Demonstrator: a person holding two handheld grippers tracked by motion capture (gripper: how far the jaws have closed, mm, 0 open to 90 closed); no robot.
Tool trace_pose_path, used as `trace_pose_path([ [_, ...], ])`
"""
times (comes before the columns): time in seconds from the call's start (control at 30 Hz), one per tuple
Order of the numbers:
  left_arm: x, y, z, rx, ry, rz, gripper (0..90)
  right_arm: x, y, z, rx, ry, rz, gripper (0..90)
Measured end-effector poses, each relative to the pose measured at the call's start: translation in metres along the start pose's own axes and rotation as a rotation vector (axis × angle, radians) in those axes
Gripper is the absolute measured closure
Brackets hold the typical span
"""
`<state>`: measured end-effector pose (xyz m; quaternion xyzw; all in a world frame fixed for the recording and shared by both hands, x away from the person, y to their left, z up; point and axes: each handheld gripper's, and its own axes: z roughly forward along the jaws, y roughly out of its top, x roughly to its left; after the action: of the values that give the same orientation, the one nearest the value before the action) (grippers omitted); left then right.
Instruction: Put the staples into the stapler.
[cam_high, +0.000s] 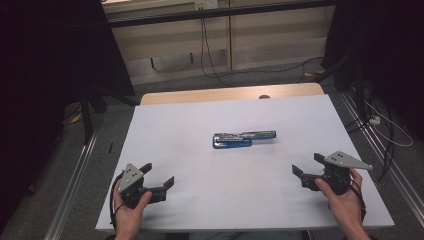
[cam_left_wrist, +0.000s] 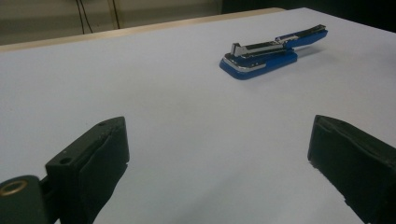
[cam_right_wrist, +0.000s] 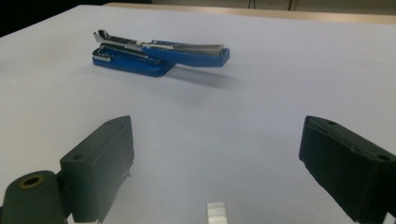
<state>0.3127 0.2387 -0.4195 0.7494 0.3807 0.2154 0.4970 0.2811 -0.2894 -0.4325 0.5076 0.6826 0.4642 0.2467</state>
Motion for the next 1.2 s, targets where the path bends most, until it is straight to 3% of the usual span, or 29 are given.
trace_pose_path([
  [0.1,0.000,0.000,-0.001,-0.009,-0.001,-0.004,5.4,-0.001,0.002,0.000,0.019,0.015,0.002,10.1],
  [0.2,0.000,0.000,-0.002,-0.010,-0.002,-0.002,5.4,-0.004,0.010,0.003,0.048,0.068,0.012,10.6],
  [0.27,0.002,0.000,-0.002,-0.002,-0.018,-0.032,5.3,-0.005,0.013,0.007,0.062,0.080,0.010,11.3],
  [0.6,0.001,0.001,0.000,0.007,-0.013,-0.011,5.3,-0.014,0.021,0.018,0.140,0.093,-0.013,11.8],
  [0.83,0.002,-0.001,-0.001,0.005,-0.007,-0.028,5.3,-0.022,0.025,0.026,0.196,0.123,0.021,11.0],
  [1.07,0.002,0.001,-0.001,0.000,-0.009,-0.014,5.3,-0.025,0.032,0.040,0.291,0.096,-0.041,8.6],
  [1.17,0.002,0.001,0.000,0.005,-0.008,-0.007,5.3,-0.025,0.032,0.039,0.292,0.123,-0.033,9.2],
  [1.2,0.002,0.000,0.000,0.002,-0.012,-0.014,5.3,-0.025,0.032,0.037,0.322,0.116,-0.049,12.0],
])
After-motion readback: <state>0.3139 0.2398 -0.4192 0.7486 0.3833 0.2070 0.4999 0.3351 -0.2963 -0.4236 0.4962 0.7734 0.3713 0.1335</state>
